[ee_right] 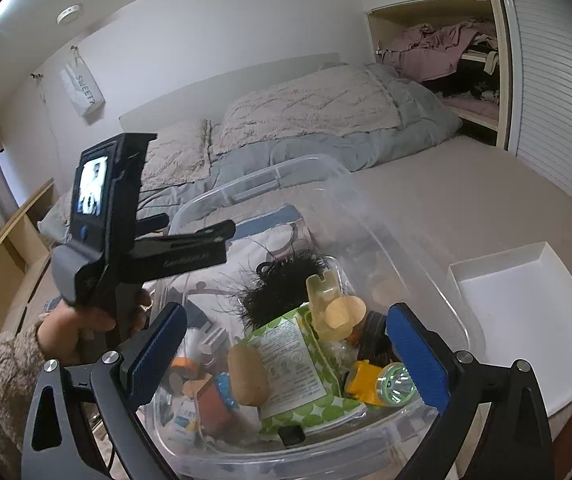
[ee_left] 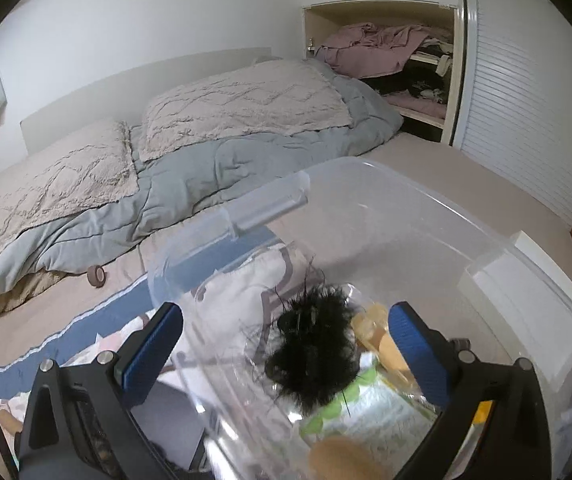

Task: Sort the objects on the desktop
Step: 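Lower the black feathery item into the clear bin and open the left gripper, then withdraw both open grippers from the bin back toward the clutter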

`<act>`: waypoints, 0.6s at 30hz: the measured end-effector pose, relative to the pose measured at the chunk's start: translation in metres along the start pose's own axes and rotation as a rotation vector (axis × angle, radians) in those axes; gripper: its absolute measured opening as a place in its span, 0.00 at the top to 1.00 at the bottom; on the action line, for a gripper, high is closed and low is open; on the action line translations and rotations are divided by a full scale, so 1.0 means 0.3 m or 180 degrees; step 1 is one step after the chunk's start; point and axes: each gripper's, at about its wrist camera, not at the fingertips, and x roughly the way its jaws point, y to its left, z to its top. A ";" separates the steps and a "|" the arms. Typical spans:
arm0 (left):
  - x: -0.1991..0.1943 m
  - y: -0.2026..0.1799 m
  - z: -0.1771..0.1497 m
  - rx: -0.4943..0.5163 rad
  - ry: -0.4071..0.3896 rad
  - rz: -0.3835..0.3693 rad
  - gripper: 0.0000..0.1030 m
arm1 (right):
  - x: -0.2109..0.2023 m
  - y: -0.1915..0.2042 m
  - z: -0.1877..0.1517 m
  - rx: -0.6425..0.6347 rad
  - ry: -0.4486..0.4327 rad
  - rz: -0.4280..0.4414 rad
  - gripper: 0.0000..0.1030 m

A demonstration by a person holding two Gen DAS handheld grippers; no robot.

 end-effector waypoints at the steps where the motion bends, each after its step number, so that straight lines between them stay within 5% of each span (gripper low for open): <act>1: -0.013 -0.002 -0.006 0.0008 -0.0010 -0.0003 0.00 | -0.004 0.004 -0.002 0.0003 -0.0008 -0.0001 0.03; 18: -0.339 -0.006 -0.134 -0.0136 -0.0178 -0.0242 0.00 | -0.089 0.002 -0.049 0.0158 -0.0213 -0.0389 0.03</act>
